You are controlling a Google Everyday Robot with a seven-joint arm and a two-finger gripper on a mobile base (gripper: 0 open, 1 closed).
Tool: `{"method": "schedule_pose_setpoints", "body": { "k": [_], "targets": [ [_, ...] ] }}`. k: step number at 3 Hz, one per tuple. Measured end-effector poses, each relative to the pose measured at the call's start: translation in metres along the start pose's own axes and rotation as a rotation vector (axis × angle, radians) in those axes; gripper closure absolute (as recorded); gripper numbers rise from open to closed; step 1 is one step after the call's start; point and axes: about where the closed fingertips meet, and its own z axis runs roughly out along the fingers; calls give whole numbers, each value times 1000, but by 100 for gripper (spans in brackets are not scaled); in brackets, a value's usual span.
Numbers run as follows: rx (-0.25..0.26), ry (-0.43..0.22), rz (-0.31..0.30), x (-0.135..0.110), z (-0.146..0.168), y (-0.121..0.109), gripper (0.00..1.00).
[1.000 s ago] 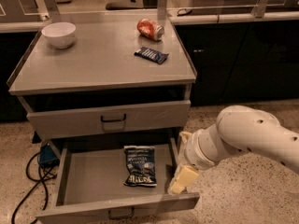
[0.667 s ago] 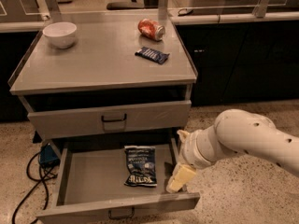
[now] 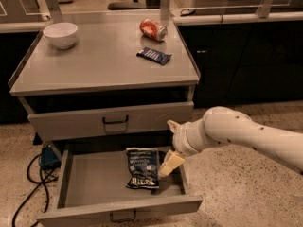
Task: Pick blue chip bag from middle drawer and place on counter
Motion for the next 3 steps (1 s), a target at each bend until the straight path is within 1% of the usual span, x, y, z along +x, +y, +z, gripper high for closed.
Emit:
{"method": "schedule_pose_setpoints", "body": {
  "k": [1, 2, 3],
  "targets": [
    [-17, -16, 10, 3, 19, 3, 0],
    [-76, -106, 32, -4, 99, 5, 0],
    [-150, -197, 51, -10, 176, 19, 0]
  ]
}}
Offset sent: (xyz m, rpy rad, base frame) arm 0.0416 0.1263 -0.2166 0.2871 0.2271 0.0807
